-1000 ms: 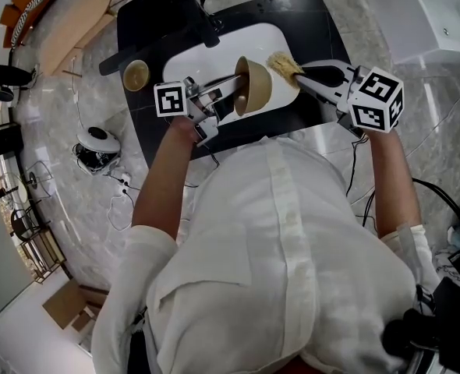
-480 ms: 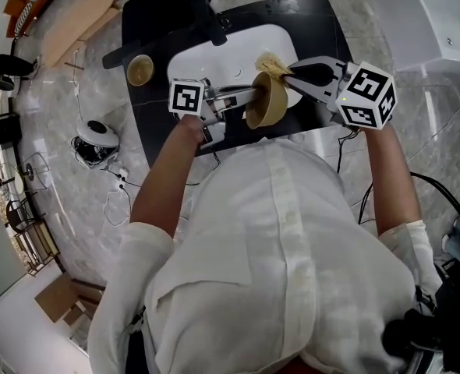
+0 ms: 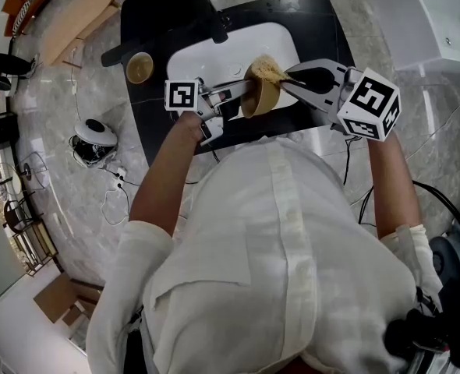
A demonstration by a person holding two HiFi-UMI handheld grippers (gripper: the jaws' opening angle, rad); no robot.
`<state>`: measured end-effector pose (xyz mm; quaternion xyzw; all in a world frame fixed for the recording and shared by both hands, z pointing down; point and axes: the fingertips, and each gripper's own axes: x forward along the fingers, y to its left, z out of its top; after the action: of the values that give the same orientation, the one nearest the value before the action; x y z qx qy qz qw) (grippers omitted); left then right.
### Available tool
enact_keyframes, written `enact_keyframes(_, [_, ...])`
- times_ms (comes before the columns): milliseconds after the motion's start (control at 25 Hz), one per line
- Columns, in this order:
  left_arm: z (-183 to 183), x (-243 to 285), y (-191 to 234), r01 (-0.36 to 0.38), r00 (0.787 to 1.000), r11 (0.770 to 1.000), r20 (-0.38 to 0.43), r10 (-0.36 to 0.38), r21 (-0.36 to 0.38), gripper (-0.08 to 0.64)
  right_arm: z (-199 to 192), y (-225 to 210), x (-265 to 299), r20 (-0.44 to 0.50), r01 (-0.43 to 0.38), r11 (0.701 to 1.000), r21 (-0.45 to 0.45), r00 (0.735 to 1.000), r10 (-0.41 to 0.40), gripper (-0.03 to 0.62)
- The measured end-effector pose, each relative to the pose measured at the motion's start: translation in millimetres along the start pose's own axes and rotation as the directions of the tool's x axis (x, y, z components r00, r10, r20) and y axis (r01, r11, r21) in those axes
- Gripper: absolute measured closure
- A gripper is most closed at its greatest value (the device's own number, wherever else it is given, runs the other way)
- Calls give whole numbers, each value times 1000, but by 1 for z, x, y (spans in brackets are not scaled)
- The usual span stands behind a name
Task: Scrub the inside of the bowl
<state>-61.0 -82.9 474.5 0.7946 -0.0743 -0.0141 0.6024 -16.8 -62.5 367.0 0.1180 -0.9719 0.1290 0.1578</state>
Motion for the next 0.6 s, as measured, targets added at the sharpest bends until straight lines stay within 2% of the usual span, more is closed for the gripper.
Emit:
enact_keyframes(160, [5, -2, -1, 15, 999, 999, 42, -14, -37, 548, 7, 18, -1, 16, -25, 1000, -17, 1000, 26, 561])
enact_keyframes(400, [16, -5, -5, 74, 993, 995, 95, -68, -61, 548, 8, 45, 7, 66, -102, 994, -32, 992, 104, 561])
enact_keyframes(600, [32, -9, -15, 140, 982, 988, 136, -130, -68, 548, 1, 58, 22, 74, -172, 984, -38, 982, 175, 561])
